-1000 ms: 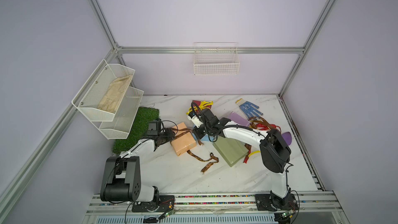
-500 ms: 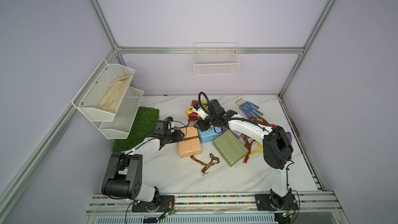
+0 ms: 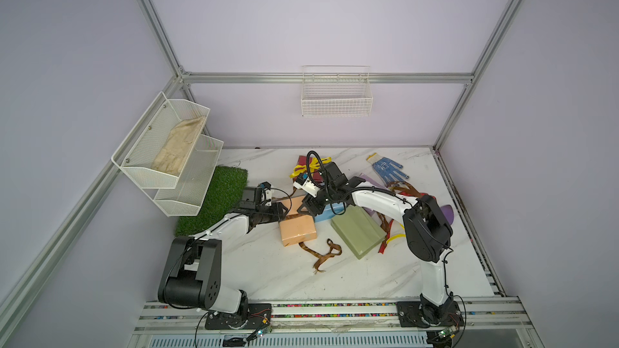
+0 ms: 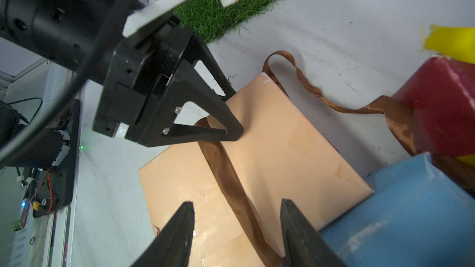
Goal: Untie the ribbon bows on the gift boxes
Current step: Adjust the ribbon on the gift box, then pull the ribbon from the gift box.
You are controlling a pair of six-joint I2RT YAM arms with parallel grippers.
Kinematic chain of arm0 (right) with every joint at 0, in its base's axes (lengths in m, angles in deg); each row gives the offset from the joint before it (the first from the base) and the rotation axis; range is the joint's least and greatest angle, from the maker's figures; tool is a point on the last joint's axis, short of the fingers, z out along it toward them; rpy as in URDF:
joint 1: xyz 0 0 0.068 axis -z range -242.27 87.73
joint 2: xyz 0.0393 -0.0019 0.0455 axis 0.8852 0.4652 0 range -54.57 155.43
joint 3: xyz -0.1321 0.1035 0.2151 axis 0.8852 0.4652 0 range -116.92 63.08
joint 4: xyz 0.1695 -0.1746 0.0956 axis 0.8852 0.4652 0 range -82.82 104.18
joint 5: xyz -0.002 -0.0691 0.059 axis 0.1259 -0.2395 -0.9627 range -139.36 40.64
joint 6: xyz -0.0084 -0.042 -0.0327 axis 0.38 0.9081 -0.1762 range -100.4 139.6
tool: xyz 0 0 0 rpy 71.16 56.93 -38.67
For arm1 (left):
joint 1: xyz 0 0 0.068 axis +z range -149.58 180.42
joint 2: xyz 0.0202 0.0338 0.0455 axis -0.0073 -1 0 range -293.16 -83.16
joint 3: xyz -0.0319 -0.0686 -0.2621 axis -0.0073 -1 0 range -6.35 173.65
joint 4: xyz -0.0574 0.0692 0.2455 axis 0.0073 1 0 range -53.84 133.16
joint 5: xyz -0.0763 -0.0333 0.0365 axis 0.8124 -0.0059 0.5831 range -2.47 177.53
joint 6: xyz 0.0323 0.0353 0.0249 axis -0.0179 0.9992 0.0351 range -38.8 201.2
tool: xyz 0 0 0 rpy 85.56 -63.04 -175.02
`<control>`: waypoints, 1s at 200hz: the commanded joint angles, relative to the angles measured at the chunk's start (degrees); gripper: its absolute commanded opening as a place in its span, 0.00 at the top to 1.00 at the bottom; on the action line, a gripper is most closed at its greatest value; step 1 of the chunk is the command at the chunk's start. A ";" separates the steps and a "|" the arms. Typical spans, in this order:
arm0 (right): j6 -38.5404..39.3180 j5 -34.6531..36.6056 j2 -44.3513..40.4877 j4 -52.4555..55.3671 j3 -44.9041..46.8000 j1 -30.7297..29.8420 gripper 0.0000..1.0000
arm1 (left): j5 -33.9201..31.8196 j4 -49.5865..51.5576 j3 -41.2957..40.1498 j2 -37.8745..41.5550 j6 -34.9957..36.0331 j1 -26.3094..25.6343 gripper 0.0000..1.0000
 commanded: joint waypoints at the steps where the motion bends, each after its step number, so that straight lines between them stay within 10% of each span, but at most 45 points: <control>1: 4.75 -1.75 2.23 -0.70 0.31 -0.97 0.42 | 2.23 -0.12 3.41 -1.05 1.64 -0.31 0.48; 120: 11.96 7.93 5.58 0.76 1.92 -5.25 0.44 | 2.61 -0.88 4.16 -1.82 0.73 0.54 0.48; 200: 10.23 12.46 4.28 -3.91 7.44 -7.36 0.77 | 4.68 -2.98 3.52 -1.93 -1.28 1.27 0.48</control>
